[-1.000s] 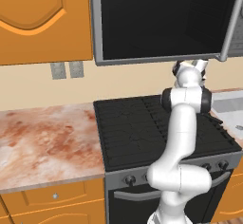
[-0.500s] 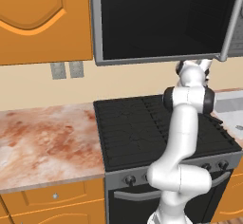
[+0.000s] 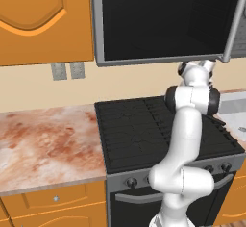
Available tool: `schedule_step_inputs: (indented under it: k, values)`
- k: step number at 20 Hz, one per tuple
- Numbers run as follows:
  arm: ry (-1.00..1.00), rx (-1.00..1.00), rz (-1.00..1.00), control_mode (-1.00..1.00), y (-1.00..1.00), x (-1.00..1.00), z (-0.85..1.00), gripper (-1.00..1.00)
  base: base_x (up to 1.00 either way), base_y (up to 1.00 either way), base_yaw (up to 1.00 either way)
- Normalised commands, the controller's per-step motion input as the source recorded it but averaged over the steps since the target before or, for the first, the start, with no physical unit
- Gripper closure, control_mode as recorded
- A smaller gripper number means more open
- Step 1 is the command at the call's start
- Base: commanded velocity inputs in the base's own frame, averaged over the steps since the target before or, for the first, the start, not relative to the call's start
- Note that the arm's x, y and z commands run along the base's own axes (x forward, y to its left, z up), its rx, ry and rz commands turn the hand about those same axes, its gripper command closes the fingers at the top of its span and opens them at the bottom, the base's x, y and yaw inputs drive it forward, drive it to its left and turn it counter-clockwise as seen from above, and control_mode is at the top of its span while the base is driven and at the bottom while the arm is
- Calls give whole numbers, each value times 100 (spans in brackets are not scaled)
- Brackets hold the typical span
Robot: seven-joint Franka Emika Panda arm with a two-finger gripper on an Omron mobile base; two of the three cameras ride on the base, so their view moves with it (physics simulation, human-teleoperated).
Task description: Place the pan on the rear right burner on the stove. Then place the tomato and the onion in the pan and turn on the rear right burner.
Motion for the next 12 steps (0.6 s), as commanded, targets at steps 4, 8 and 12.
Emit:
schedule_step_inputs:
  k: [4, 8, 12]
  values:
    - [0, 0, 0, -100, 17, 9, -7, 100, 0, 0, 0]
    - [0, 0, 0, -100, 0, 36, -25, 100, 0, 0, 0]
    - [0, 0, 0, -100, 0, 28, -39, 100, 0, 0, 0]
